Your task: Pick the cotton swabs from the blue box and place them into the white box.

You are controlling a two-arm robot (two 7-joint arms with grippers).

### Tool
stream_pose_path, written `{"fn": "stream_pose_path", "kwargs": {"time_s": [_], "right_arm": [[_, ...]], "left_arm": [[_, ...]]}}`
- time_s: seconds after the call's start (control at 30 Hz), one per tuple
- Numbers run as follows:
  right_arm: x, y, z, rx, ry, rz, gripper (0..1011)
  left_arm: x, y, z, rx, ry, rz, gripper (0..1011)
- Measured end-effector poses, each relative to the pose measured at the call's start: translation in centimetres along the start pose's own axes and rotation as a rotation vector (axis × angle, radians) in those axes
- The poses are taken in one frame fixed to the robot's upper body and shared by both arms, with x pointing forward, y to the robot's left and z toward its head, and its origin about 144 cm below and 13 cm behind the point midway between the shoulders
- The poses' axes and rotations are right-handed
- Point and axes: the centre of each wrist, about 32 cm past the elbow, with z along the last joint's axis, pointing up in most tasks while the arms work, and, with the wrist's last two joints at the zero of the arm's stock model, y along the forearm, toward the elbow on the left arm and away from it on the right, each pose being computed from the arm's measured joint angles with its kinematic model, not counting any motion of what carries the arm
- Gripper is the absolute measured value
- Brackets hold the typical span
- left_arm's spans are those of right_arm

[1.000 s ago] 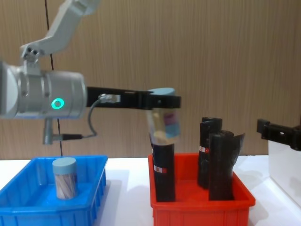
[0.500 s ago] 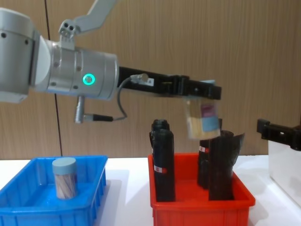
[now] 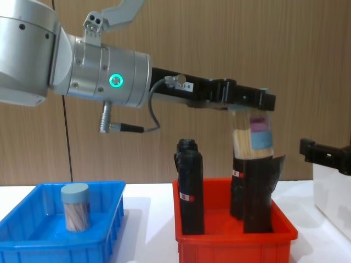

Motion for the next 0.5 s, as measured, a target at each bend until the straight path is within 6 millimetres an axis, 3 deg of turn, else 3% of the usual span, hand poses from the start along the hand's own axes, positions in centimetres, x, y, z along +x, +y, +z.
{"fn": "stream_pose_path", "kwargs": {"time_s": [0.5], "right_arm": [[0.91,-0.08,0.02,-0.031,-0.008,0.009,1002]], "left_arm": [[0.01,-0.32,0.44,0.008,0.005,-0.021,666]]}}
